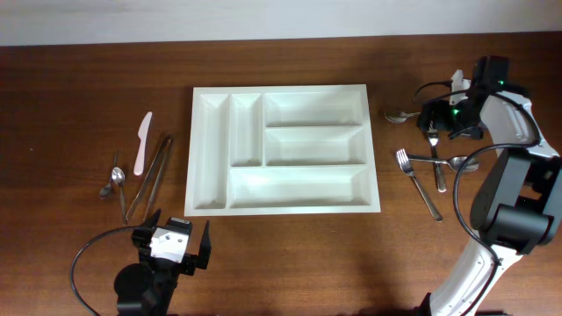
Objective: Pack container
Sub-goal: 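Move the right gripper over the spoons right of the tray, then lower the right gripper and close it on the lower spoon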
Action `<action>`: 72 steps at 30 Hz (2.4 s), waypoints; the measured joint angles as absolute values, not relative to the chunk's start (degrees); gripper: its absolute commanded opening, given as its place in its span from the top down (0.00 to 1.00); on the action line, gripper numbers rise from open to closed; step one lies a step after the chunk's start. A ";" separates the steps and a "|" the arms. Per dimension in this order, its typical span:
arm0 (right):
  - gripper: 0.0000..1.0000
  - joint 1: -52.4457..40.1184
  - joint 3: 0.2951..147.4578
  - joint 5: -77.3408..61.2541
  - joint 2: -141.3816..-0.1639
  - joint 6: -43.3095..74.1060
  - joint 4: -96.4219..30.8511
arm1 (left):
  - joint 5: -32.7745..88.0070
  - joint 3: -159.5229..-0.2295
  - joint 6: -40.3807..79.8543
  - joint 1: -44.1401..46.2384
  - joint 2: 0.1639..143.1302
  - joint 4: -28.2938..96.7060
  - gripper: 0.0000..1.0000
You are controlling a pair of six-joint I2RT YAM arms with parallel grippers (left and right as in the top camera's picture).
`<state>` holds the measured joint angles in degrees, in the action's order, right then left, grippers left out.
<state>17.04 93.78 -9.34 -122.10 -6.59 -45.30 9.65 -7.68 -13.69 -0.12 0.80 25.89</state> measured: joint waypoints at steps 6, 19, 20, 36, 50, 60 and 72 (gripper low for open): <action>0.06 17.50 93.43 -8.86 -122.10 -3.07 -46.00 | 9.63 -7.70 -13.69 -0.12 0.80 25.89 0.01; 0.09 25.45 93.43 -8.40 -122.08 11.27 -55.22 | 9.65 -7.70 -13.69 -0.12 0.78 25.89 0.01; 0.09 25.89 93.43 -8.40 -122.06 12.03 -55.81 | 9.65 -7.68 -13.69 -0.12 0.80 25.89 0.01; 0.09 29.50 93.43 -8.40 -117.80 16.47 -59.20 | 9.65 -7.70 -13.69 -0.12 0.78 25.89 0.01; 0.13 30.72 87.96 -11.46 -117.80 19.92 -52.99 | 9.65 -7.70 -13.69 -0.12 0.80 25.89 0.01; 0.31 30.72 81.03 -15.05 -117.80 20.40 -46.81 | 9.65 -7.70 -13.69 -0.12 0.80 25.89 0.01; 0.57 30.72 81.03 -15.59 -117.80 20.40 -44.62 | 9.63 -7.68 -13.69 -0.12 0.80 25.89 0.01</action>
